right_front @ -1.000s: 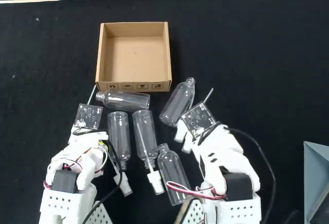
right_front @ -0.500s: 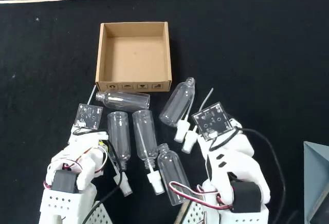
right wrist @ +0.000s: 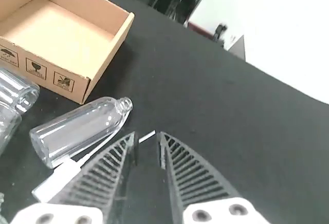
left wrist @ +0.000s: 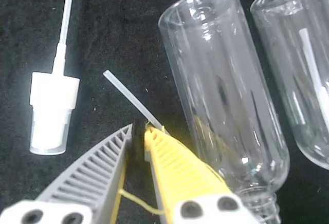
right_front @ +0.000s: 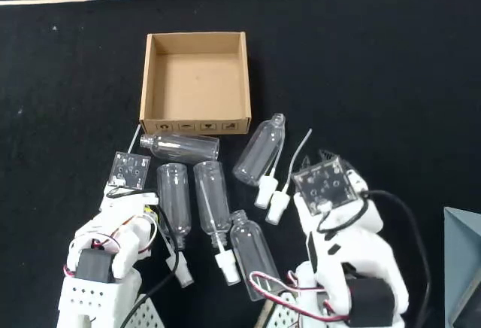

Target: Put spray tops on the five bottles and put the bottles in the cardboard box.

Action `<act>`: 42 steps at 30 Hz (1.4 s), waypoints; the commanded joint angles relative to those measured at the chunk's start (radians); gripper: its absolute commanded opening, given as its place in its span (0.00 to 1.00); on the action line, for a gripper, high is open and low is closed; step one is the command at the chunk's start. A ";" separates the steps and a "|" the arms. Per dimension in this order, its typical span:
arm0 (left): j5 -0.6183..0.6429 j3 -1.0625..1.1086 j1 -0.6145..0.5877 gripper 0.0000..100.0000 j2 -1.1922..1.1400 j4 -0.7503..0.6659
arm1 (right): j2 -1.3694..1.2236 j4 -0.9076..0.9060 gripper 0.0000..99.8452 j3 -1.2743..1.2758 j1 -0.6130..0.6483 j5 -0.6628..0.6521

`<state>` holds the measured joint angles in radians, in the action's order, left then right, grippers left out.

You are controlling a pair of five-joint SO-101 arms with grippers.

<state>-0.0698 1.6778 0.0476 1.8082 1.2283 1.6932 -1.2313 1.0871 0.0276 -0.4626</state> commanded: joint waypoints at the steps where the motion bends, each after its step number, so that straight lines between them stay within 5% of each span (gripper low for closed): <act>1: -0.002 0.024 -0.010 0.03 -0.008 0.006 | -0.125 0.005 0.03 -0.124 -0.020 0.026; 28: -0.002 0.024 -0.010 0.03 -0.008 0.006 | -0.734 0.006 0.03 -0.460 -0.017 0.175; 37: -0.002 0.024 -0.010 0.03 -0.008 0.006 | -0.897 0.018 0.03 -0.504 0.106 0.235; 42: -0.002 0.024 -0.010 0.03 -0.008 0.006 | -0.995 0.012 0.12 -0.559 0.106 0.307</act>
<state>-0.0698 1.6778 0.0476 1.8082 1.2283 0.7465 -1.2313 0.6130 0.1074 -0.2002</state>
